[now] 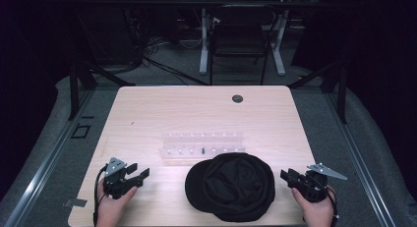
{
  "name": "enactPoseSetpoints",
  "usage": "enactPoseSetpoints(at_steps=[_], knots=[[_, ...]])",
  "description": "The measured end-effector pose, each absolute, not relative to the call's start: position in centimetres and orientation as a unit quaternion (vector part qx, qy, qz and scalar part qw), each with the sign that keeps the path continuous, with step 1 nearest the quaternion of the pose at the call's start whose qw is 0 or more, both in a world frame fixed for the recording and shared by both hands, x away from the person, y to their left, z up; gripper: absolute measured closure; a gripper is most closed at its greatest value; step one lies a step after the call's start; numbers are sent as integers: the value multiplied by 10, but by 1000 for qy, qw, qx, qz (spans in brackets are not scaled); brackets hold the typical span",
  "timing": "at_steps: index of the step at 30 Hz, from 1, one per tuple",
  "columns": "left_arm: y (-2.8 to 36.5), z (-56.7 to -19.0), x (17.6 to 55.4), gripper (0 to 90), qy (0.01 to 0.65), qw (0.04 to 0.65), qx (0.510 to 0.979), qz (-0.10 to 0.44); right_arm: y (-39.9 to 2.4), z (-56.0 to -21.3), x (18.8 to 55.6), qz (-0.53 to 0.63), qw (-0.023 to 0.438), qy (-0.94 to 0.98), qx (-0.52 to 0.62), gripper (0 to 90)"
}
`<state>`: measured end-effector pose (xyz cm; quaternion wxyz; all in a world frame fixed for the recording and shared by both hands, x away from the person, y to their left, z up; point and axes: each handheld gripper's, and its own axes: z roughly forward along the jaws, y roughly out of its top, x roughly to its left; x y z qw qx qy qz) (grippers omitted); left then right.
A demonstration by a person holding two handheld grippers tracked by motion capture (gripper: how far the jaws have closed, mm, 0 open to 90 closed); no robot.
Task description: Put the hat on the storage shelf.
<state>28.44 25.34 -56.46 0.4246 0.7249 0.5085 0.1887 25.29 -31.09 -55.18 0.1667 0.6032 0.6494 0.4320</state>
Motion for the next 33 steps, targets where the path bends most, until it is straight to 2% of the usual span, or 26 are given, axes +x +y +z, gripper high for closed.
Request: enactPoseSetpoints(at_steps=[6,17,22,33], knots=[[253,-564,284,436,507,428,724,186,-308,-551,253,434,125,664,597,642],[254,-561,283,458,506,436,721,182,-305,-534,252,433,113,662,601,698],[254,-559,281,461,500,443,722,178,-307,-517,254,434,89,665,601,715],[250,-559,280,461,494,444,726,180,-301,-490,263,390,70,700,594,736]])
